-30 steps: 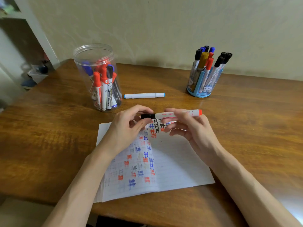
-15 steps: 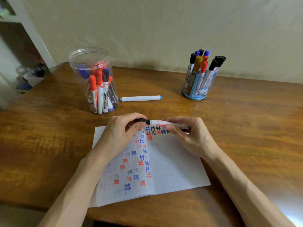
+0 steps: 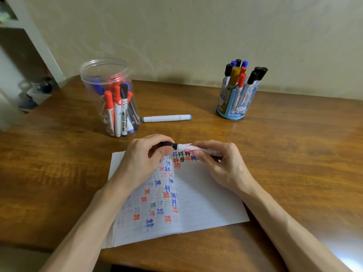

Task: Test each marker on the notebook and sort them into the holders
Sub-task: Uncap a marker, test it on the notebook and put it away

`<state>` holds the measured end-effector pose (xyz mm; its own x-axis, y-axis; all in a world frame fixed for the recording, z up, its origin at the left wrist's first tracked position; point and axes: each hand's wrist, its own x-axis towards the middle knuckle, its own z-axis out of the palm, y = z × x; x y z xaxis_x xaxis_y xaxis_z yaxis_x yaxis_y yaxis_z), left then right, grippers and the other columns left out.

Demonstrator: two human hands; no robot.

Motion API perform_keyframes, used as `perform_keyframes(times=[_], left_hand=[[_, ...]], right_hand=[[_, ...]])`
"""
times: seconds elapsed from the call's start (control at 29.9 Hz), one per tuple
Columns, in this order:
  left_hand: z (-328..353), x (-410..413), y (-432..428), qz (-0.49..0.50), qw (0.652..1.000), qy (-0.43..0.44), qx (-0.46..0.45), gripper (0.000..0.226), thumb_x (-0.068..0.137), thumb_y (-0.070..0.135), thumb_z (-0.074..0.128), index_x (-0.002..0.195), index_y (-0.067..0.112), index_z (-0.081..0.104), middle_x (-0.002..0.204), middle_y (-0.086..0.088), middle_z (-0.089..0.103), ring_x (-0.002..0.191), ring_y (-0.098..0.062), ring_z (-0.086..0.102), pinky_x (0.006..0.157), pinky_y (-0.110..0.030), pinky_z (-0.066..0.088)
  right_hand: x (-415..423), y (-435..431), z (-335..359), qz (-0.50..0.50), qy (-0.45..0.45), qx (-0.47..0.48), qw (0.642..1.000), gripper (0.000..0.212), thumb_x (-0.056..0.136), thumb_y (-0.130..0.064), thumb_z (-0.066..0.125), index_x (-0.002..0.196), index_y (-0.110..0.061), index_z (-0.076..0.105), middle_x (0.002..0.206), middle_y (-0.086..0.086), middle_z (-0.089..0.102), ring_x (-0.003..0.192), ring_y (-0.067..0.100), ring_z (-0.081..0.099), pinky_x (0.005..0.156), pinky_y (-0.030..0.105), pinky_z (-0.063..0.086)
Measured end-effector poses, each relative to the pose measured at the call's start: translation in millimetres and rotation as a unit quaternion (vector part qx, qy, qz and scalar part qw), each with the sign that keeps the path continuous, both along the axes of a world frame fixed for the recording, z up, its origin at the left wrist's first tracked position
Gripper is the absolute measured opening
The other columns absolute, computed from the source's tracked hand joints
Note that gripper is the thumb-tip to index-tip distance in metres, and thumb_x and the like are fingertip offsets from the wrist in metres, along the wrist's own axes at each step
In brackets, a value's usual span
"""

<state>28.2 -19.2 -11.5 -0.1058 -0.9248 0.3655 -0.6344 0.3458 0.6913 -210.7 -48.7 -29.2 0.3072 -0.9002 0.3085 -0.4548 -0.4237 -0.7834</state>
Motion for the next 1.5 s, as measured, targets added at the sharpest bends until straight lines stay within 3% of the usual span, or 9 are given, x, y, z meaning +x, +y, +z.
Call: perform_keyframes(times=[0.1, 0.37, 0.57, 0.7, 0.84, 0.94, 1.14, 1.27, 1.5], left_hand=[[5, 1, 1, -0.02, 0.999, 0.007, 0.03, 0.022, 0.092, 0.035, 0.063, 0.111, 0.028, 0.072, 0.098, 0.027, 0.067, 0.096, 0.002, 0.066, 0.075, -0.018, 0.057], [25, 10, 15, 0.002, 0.988, 0.155, -0.008, 0.022, 0.091, 0.011, 0.074, 0.113, 0.017, 0.074, 0.106, 0.007, 0.075, 0.105, -0.012, 0.071, 0.087, -0.022, 0.058], [65, 45, 66, 0.053, 0.948, 0.312, -0.03, 0.039, 0.084, 0.014, 0.078, 0.12, 0.013, 0.063, 0.114, -0.003, 0.074, 0.112, -0.019, 0.07, 0.098, -0.035, 0.056], [83, 86, 122, 0.1, 0.953, 0.277, -0.067, 0.032, 0.088, 0.022, 0.079, 0.116, 0.019, 0.063, 0.111, -0.004, 0.074, 0.114, -0.024, 0.069, 0.103, -0.04, 0.052], [83, 122, 186, 0.153, 0.957, 0.233, -0.078, 0.026, 0.091, 0.012, 0.075, 0.113, 0.014, 0.062, 0.105, -0.003, 0.074, 0.107, -0.026, 0.069, 0.099, -0.037, 0.054], [75, 137, 233, 0.189, 0.957, 0.213, -0.056, 0.025, 0.09, 0.008, 0.072, 0.113, 0.012, 0.062, 0.104, -0.003, 0.074, 0.103, -0.024, 0.07, 0.093, -0.033, 0.054], [48, 151, 303, 0.234, 0.952, 0.199, 0.01, 0.029, 0.094, 0.005, 0.07, 0.122, 0.01, 0.062, 0.106, -0.005, 0.073, 0.103, -0.018, 0.067, 0.086, -0.025, 0.049], [38, 156, 307, 0.24, 0.944, 0.225, 0.01, 0.029, 0.095, 0.009, 0.066, 0.123, 0.005, 0.064, 0.11, -0.011, 0.072, 0.109, -0.028, 0.067, 0.103, -0.048, 0.052], [37, 137, 248, 0.202, 0.951, 0.232, 0.025, 0.019, 0.099, 0.002, 0.062, 0.117, 0.004, 0.067, 0.105, -0.009, 0.073, 0.1, -0.024, 0.07, 0.098, -0.038, 0.055]], right_hand=[[-1, -2, 3, 0.013, -0.005, 0.002, 1.0, 0.028, 0.097, -0.034, 0.074, 0.118, -0.018, 0.08, 0.11, -0.011, 0.079, 0.101, 0.0, 0.072, 0.084, 0.028, 0.06], [9, 6, 25, 0.063, -0.03, 0.017, 0.997, 0.028, 0.095, -0.041, 0.075, 0.118, -0.027, 0.079, 0.11, -0.015, 0.078, 0.102, 0.006, 0.073, 0.079, 0.022, 0.056], [68, 27, 52, 0.216, 0.056, 0.022, 0.975, 0.028, 0.098, -0.036, 0.074, 0.125, -0.027, 0.076, 0.115, -0.014, 0.077, 0.098, 0.004, 0.071, 0.082, 0.021, 0.057], [118, 43, 64, 0.289, 0.08, -0.033, 0.953, 0.03, 0.1, -0.029, 0.071, 0.13, -0.023, 0.074, 0.122, -0.013, 0.075, 0.099, -0.003, 0.069, 0.083, 0.016, 0.055], [171, 66, 60, 0.347, 0.064, -0.082, 0.932, 0.027, 0.102, -0.022, 0.069, 0.129, -0.023, 0.074, 0.122, -0.011, 0.074, 0.098, 0.003, 0.07, 0.086, 0.026, 0.058], [204, 85, 55, 0.393, 0.055, -0.099, 0.912, 0.027, 0.102, -0.019, 0.069, 0.128, -0.021, 0.074, 0.121, -0.009, 0.074, 0.097, 0.007, 0.071, 0.087, 0.033, 0.059], [237, 108, 47, 0.451, 0.049, -0.098, 0.886, 0.027, 0.102, -0.02, 0.068, 0.129, -0.023, 0.073, 0.12, -0.013, 0.072, 0.101, 0.005, 0.071, 0.088, 0.03, 0.06], [239, 107, 48, 0.457, 0.053, -0.092, 0.883, 0.028, 0.1, -0.022, 0.067, 0.128, -0.021, 0.073, 0.121, -0.01, 0.073, 0.101, 0.01, 0.071, 0.087, 0.033, 0.06], [206, 82, 51, 0.396, 0.059, -0.085, 0.913, 0.025, 0.101, -0.019, 0.069, 0.125, -0.024, 0.074, 0.121, -0.012, 0.073, 0.102, 0.009, 0.071, 0.082, 0.027, 0.062]])
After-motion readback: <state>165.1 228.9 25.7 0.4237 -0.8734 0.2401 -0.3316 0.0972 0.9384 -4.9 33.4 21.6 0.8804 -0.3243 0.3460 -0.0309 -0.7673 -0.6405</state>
